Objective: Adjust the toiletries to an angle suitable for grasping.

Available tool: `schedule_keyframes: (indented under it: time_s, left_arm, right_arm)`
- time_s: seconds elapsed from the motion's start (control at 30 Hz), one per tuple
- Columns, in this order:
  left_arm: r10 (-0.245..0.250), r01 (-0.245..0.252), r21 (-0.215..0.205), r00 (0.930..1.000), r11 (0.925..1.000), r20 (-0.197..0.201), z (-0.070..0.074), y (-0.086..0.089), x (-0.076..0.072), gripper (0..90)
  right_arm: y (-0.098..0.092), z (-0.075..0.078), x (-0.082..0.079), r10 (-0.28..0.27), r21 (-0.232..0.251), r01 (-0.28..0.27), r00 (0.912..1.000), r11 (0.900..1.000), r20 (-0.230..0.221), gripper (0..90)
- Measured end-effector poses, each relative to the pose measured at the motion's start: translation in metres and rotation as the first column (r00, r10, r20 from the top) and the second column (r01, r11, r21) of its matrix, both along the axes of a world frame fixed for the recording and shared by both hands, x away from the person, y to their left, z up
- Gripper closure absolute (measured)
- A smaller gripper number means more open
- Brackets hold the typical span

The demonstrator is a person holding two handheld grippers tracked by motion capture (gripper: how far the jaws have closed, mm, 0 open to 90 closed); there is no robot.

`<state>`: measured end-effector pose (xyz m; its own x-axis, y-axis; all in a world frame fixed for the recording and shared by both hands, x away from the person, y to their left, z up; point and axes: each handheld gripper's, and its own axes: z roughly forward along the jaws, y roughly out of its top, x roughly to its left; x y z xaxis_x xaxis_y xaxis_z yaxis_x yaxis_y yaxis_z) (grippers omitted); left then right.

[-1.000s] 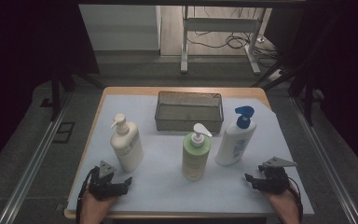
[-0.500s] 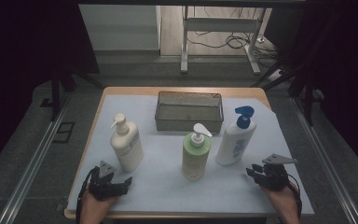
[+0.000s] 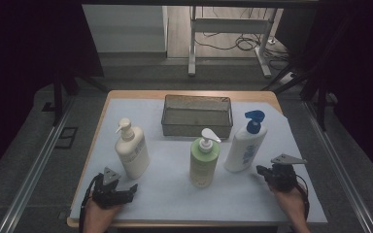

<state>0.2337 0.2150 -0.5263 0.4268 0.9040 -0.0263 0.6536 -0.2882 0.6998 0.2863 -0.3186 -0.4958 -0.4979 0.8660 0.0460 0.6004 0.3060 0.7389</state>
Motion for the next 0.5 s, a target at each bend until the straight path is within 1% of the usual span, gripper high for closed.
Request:
schedule_keyframes:
  time_s: [0.2, 0.5]
  left_arm:
    - [0.0, 0.0, 0.001, 1.0, 1.0, 0.001, 0.0, 0.0, 0.0, 12.2]
    - [0.001, -0.001, -0.001, 1.0, 1.0, 0.003, 0.0, 0.0, 0.0, 12.2]
  right_arm:
    - [0.001, 0.002, 0.007, -0.014, 0.034, 0.014, 0.9999, 0.999, 0.001, 89.2]
    - [0.009, 0.0, 0.016, -0.005, 0.026, 0.005, 1.0, 1.0, -0.007, 88.8]
